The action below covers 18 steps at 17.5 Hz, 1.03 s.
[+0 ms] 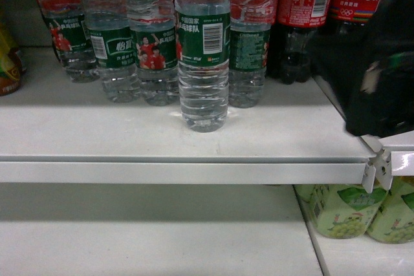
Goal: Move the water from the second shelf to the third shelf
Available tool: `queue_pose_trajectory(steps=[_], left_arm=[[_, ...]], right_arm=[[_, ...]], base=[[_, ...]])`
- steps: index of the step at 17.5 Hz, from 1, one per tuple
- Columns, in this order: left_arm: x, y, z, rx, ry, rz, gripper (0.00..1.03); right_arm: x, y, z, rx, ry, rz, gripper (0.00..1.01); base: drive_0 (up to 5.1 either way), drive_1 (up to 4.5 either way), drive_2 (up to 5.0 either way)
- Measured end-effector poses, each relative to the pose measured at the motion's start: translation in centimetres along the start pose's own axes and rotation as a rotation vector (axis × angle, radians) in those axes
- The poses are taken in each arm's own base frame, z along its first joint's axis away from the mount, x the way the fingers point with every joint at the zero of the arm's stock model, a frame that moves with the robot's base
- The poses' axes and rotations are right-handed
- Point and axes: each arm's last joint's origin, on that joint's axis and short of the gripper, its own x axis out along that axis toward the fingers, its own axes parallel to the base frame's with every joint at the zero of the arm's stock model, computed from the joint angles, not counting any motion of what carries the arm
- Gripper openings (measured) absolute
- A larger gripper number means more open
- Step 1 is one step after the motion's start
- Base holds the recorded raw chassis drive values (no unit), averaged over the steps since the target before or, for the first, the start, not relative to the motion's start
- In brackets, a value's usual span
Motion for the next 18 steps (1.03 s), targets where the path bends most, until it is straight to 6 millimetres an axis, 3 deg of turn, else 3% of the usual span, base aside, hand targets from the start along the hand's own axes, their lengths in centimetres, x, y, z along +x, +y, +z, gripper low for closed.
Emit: queue_pose_trajectory(steps=[3,8,12,18], left_arm=[[0.0,0.0,0.0,0.0,0.0,0.0,0.98],[0.0,0.0,0.0,0.0,0.0,0.0,0.98],[0.0,0.0,0.0,0.0,0.0,0.0,0.98],[0.0,0.0,0.0,0.0,0.0,0.0,0.98]], right_arm=[[1.3,0.5,-0.6,-0.007,0.034,0.001,0.98],[5.6,4.1,-0.5,0.001,0.099,0.086,0.98],[8.2,6.4,1.1,0.033,0.105,0.121,0.98],[11.3,7.1,2.9,0.086,0.107,0.027,0.98]], base=[[0.0,0.0,0.0],[0.0,0.0,0.0],[0.0,0.0,0.0],[0.0,0.0,0.0]])
